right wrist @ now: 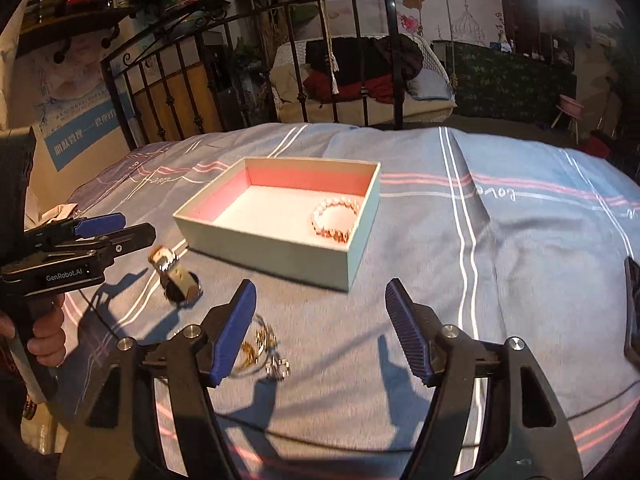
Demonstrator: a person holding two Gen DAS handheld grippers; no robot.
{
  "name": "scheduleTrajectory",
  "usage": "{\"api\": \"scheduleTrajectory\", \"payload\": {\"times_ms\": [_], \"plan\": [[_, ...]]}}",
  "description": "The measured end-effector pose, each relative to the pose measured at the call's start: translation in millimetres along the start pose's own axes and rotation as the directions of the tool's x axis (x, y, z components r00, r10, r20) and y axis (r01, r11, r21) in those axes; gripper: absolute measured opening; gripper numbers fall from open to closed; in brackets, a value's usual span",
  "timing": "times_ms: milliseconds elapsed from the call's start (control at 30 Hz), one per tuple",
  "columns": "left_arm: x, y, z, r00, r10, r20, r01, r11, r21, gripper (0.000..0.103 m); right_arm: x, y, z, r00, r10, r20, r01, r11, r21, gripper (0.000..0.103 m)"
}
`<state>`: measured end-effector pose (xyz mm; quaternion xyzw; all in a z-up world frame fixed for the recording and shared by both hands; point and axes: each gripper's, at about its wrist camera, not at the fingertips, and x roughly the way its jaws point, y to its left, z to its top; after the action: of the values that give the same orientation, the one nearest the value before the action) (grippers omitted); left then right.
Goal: Organize jewelry
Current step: 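Grasp the tan-strap watch with the left tool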
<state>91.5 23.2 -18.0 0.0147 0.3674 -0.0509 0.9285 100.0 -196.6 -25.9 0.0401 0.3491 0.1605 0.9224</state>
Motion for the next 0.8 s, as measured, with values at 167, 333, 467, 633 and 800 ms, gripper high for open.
{"api": "scheduleTrajectory", "payload": {"times_ms": [167, 333, 467, 633, 800], "plan": [[14.1, 2.4, -23.0, 0.999, 0.013, -0.052, -0.013, 1.000, 0.004, 0.073, 5.6, -2.7, -33.3, 0.997, 0.037, -0.069, -0.034, 0.999, 0.034, 0.067], [28.8, 6.0, -19.8, 0.996, 0.051, -0.067, -0.049, 0.999, 0.021, 0.073, 10.1, 6.3, -41.5, 0.995, 0.040, -0.092, -0.040, 0.999, 0.004, 0.067], [41.3, 2.7, -10.9, 0.995, 0.058, -0.075, -0.054, 0.997, 0.063, 0.070, 12.1, 9.0, -42.9, 0.994, 0.043, -0.102, -0.044, 0.999, -0.005, 0.067], [55.1, -4.7, -5.6, 0.995, 0.005, -0.102, 0.008, 0.992, 0.122, 0.061, 11.9, 9.1, -42.3, 0.994, 0.037, -0.107, -0.038, 0.999, -0.008, 0.067], [54.9, 0.4, -5.7, 0.992, -0.071, -0.100, 0.080, 0.993, 0.091, 0.020, 12.0, 8.4, -42.5, 0.993, 0.033, -0.111, -0.035, 0.999, -0.010, 0.067]]}}
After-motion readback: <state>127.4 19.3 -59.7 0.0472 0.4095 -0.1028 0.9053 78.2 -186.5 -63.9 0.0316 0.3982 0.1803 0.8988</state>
